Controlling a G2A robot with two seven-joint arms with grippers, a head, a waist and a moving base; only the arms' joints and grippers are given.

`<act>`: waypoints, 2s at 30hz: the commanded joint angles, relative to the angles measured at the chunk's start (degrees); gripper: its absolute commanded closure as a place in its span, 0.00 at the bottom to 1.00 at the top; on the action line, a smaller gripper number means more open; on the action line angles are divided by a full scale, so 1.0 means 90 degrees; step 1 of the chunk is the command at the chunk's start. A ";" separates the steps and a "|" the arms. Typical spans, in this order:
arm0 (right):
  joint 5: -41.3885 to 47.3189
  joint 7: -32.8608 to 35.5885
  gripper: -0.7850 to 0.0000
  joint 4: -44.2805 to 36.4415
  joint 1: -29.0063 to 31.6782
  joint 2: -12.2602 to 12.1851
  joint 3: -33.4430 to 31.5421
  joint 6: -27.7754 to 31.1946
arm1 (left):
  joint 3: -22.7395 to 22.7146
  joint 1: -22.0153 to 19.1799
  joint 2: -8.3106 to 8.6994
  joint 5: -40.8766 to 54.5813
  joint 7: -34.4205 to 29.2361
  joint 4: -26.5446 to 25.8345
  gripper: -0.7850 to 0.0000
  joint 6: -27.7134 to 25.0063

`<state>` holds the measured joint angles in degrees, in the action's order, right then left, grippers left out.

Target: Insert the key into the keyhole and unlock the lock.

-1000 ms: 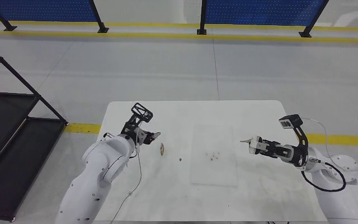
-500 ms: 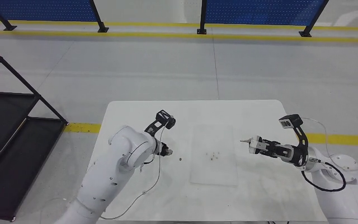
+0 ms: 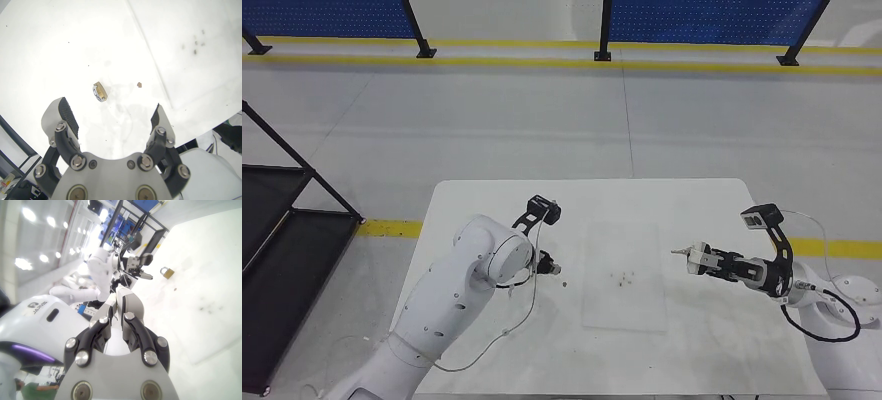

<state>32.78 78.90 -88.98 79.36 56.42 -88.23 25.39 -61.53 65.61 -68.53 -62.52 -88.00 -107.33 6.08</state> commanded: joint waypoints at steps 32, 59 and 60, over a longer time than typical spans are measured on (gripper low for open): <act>0.0000 0.0000 1.00 0.0000 0.0000 0.0000 0.0000 0.0000 | 0.0453 -0.0820 -0.0284 0.0273 0.0015 0.2034 0.00 0.1149; 0.0000 0.0000 1.00 0.0000 0.0000 0.0000 0.0000 0.0000 | 0.0427 -0.0739 -0.0504 0.0115 0.0027 0.2454 0.40 0.1160; 0.0000 0.0000 1.00 0.0000 0.0000 0.0000 0.0000 0.0000 | 0.0428 -0.0744 -0.0511 0.0115 0.0027 0.2464 0.42 0.1160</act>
<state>32.78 78.90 -88.98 79.36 56.42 -88.23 25.39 -57.69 58.96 -73.07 -61.51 -87.76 -85.24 16.53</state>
